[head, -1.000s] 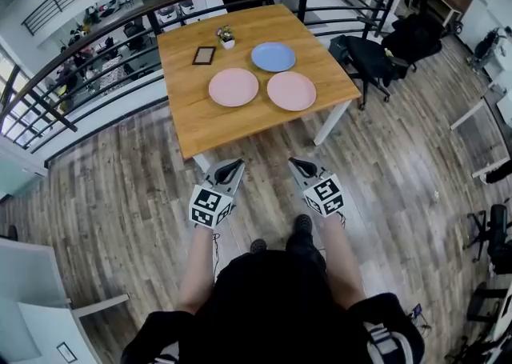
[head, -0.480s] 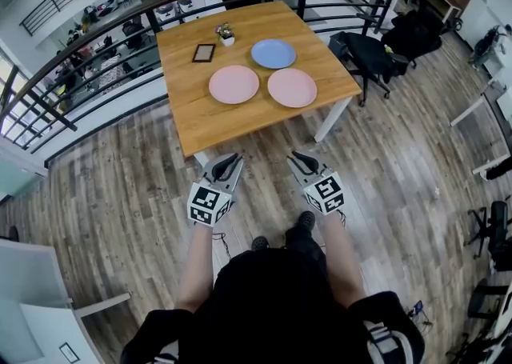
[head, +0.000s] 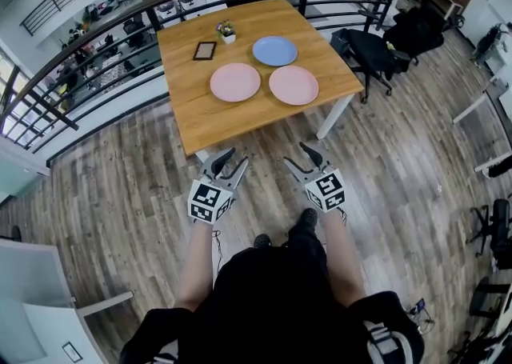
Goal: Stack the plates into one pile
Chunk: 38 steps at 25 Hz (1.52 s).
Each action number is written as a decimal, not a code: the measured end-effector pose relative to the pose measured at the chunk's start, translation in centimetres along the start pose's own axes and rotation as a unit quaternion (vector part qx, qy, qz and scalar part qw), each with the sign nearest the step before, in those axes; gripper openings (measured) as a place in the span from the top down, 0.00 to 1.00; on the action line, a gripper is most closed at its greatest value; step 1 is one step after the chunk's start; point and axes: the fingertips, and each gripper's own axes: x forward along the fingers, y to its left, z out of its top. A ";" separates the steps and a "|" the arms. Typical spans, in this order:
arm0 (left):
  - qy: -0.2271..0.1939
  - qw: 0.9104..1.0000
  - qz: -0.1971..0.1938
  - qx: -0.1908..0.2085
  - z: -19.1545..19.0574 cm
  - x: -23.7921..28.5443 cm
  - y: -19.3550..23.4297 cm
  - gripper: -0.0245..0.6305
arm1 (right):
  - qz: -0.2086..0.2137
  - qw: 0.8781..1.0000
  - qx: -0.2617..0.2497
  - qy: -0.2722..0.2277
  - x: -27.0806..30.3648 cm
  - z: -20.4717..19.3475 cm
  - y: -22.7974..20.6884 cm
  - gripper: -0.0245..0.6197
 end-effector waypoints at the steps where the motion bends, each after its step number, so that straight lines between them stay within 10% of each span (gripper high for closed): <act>1: 0.001 1.000 0.000 0.001 0.0 0.0 0.0 0.72 | 0.000 1.000 0.001 0.000 0.0 -0.1 0.1 0.54; 38: 0.021 0.998 0.060 -0.017 0.5 8.6 2.7 0.63 | 0.028 0.999 0.007 0.021 4.0 -2.3 -10.5 0.47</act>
